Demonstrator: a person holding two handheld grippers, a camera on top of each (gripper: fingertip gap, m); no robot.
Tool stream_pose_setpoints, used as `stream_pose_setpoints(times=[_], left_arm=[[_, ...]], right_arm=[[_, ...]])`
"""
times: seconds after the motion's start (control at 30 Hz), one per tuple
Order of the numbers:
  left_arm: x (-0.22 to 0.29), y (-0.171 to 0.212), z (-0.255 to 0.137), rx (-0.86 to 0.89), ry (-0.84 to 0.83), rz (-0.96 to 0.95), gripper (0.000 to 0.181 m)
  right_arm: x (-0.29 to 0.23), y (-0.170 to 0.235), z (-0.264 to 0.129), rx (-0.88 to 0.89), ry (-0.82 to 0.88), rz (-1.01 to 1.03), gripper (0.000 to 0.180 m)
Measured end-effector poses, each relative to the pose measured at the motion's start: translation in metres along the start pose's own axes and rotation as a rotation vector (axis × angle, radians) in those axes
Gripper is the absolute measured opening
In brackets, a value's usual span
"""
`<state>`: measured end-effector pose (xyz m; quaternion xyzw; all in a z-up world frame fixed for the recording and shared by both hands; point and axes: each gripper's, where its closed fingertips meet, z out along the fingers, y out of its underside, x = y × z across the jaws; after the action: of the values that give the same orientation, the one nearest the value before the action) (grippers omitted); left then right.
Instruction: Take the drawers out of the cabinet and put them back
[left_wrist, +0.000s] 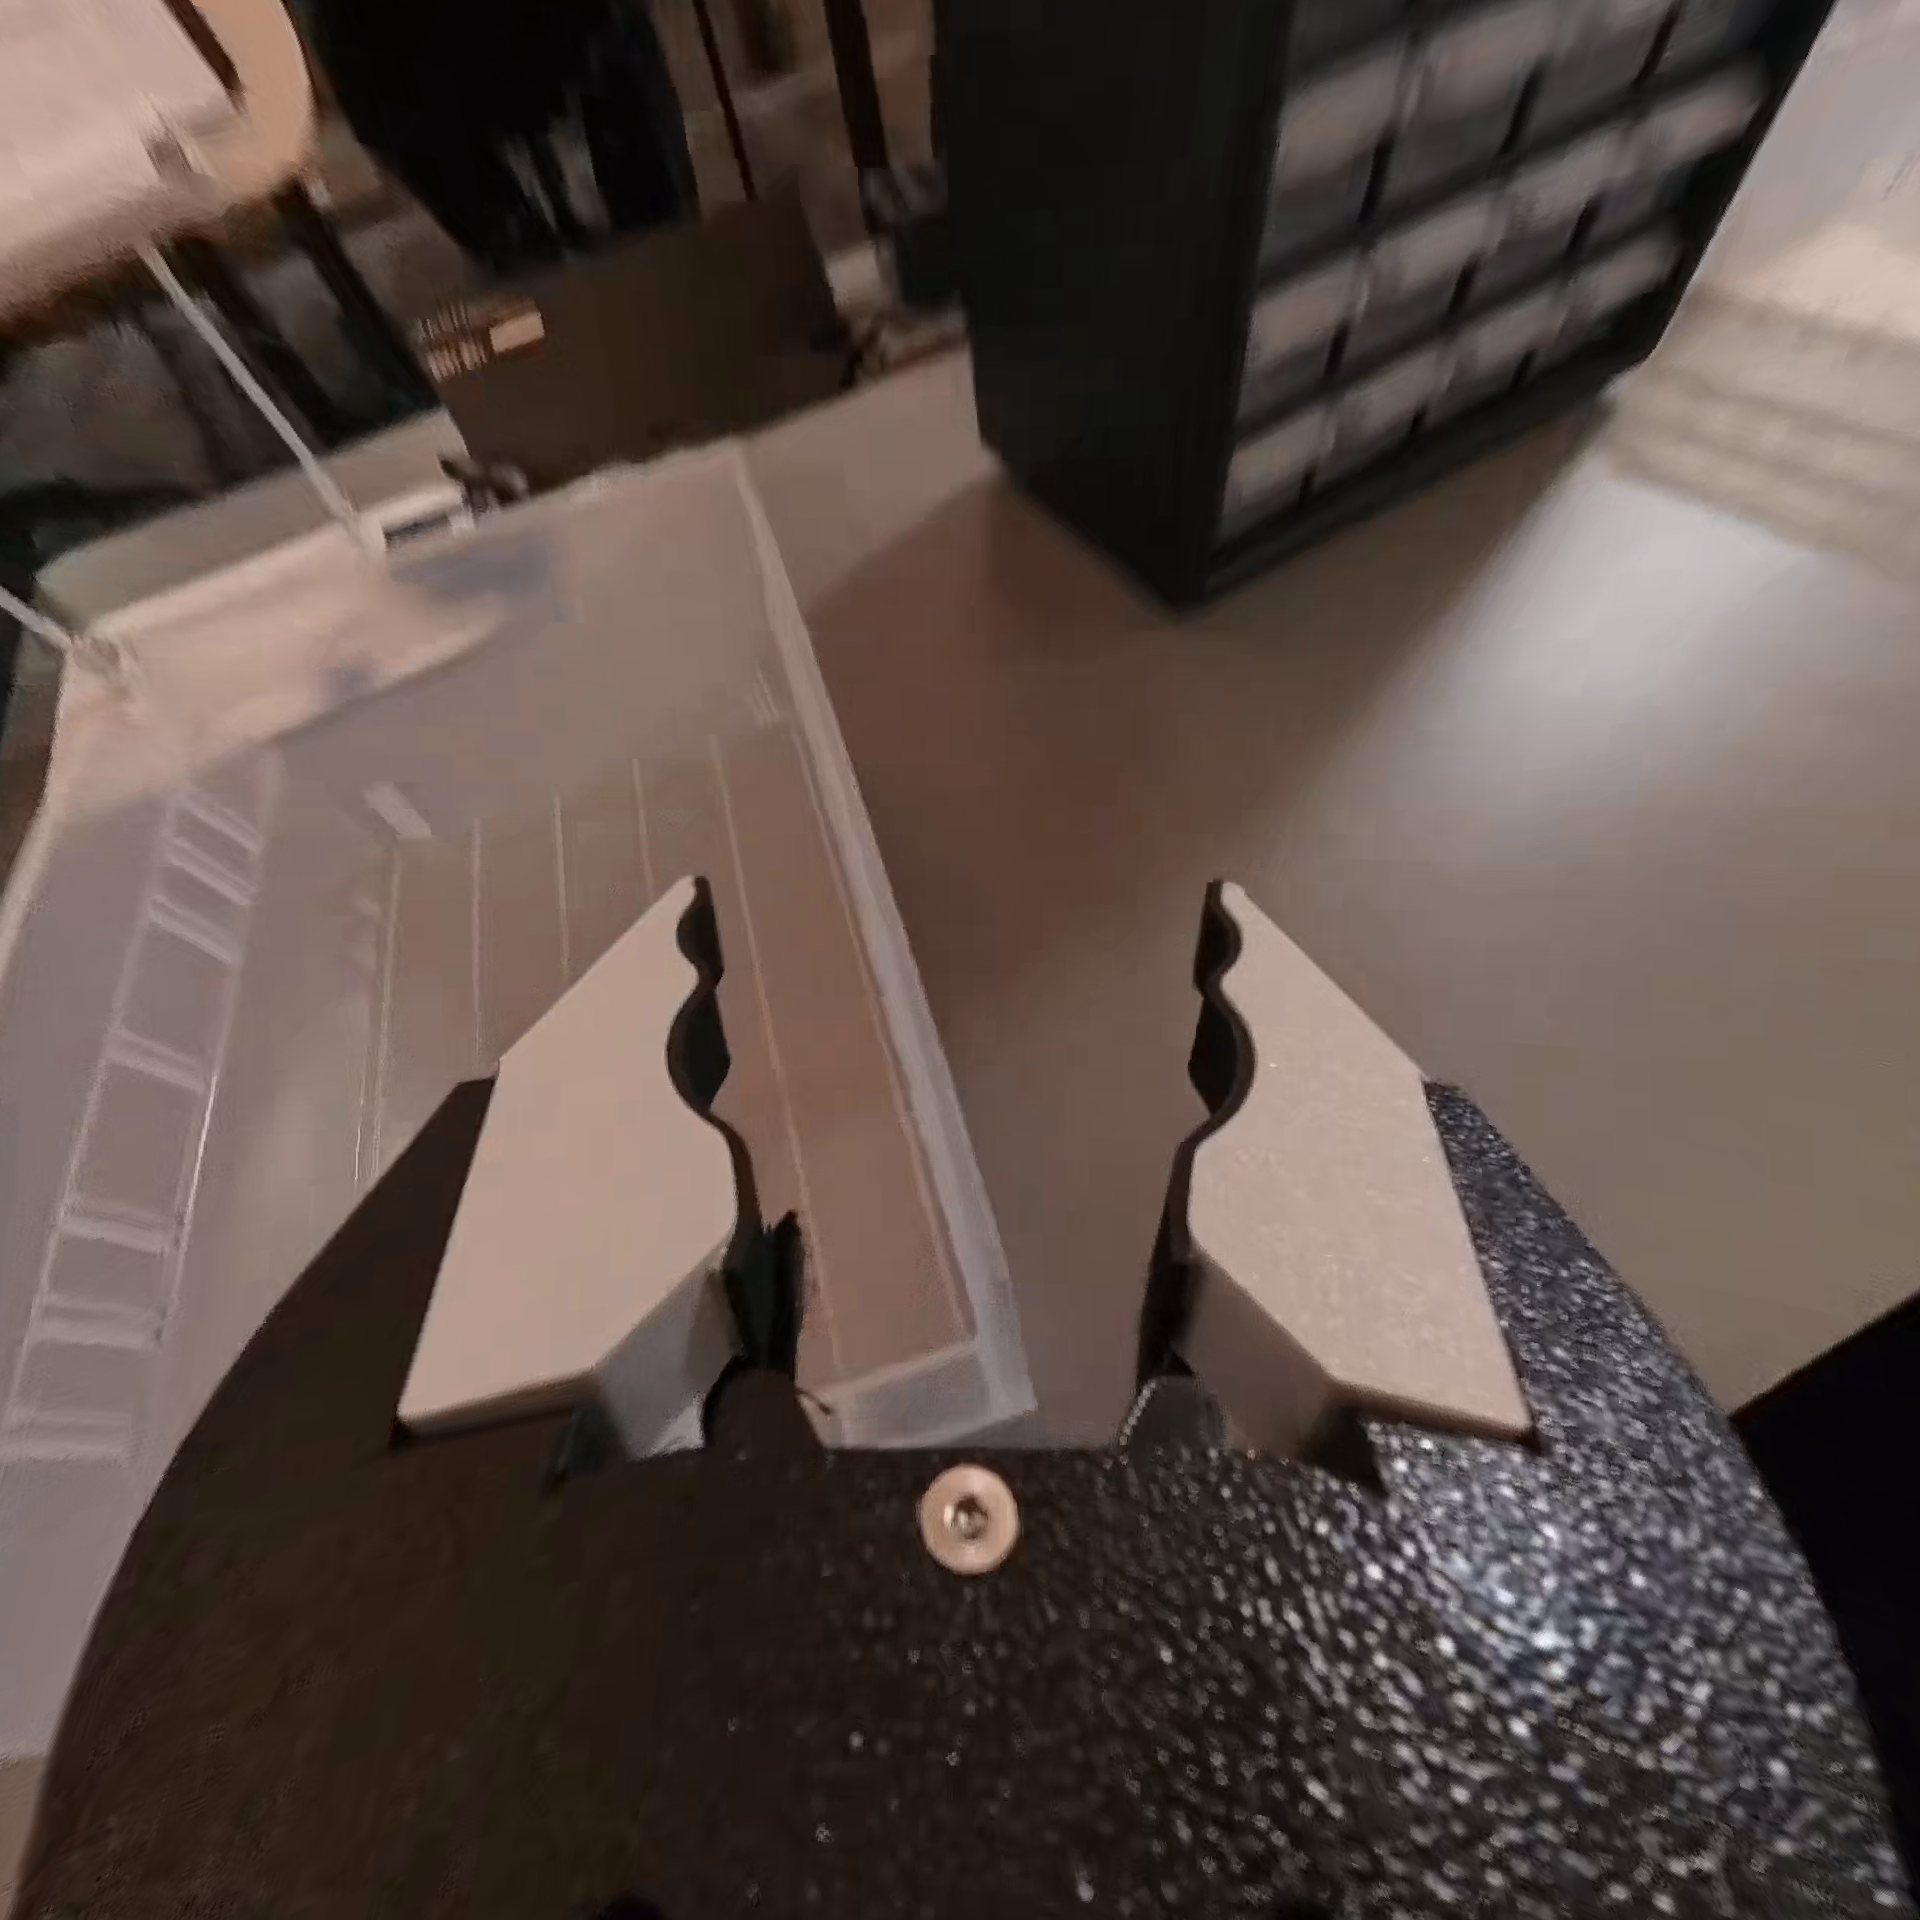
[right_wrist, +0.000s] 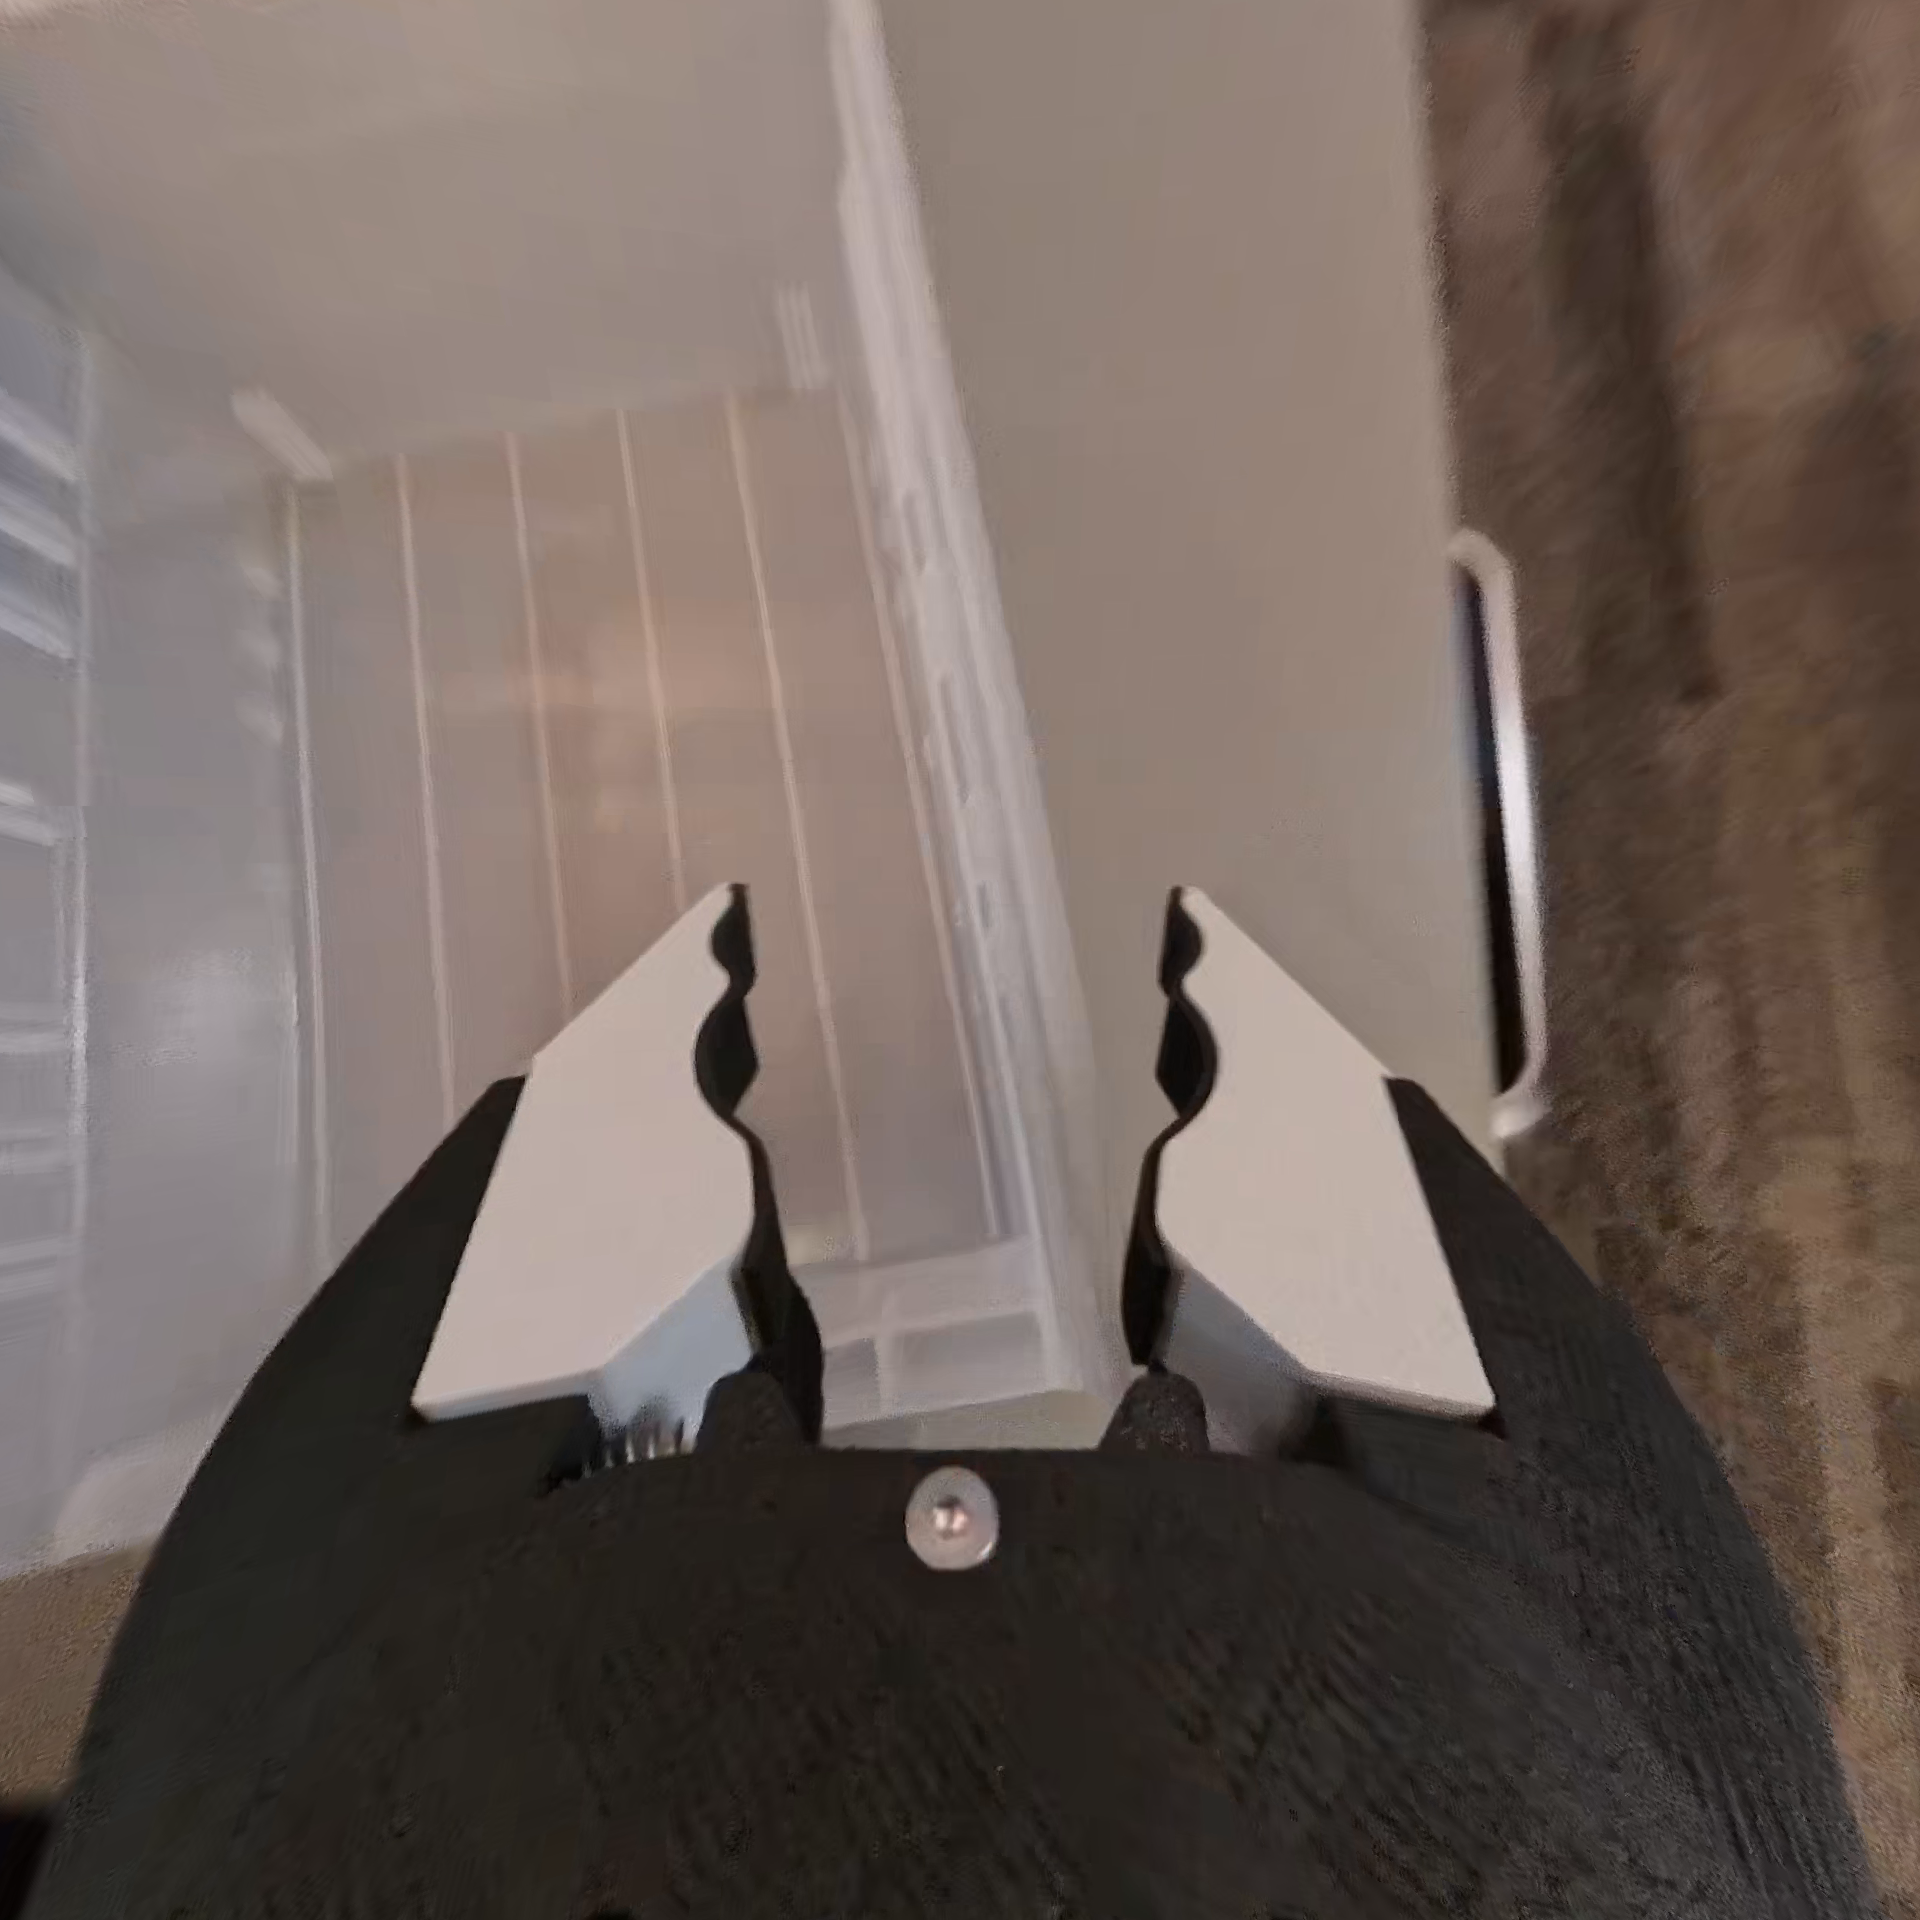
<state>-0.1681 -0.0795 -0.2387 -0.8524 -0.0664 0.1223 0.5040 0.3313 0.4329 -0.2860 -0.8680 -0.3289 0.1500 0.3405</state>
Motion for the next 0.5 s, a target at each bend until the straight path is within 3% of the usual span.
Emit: stream_pose_setpoints(times=[0.1,0.2,0.4,0.5], left_arm=[[-0.007,0.025,0.007,-0.115,-0.009,0.002,0.087],[-0.016,0.044,0.014,-0.207,-0.059,0.031,0.060],[-0.014,0.048,0.019,-0.227,-0.084,0.081,0.020],[-0.013,0.048,0.019,-0.229,-0.089,0.101,0.020]], right_arm=[[-0.002,0.021,0.007,-0.148,-0.030,-0.055,0.047],[-0.005,0.032,0.003,-0.211,-0.043,-0.147,0.006],[-0.027,0.049,-0.011,-0.190,-0.130,-0.168,0.004],[-0.037,0.059,-0.021,-0.172,-0.197,-0.125,0.004]])
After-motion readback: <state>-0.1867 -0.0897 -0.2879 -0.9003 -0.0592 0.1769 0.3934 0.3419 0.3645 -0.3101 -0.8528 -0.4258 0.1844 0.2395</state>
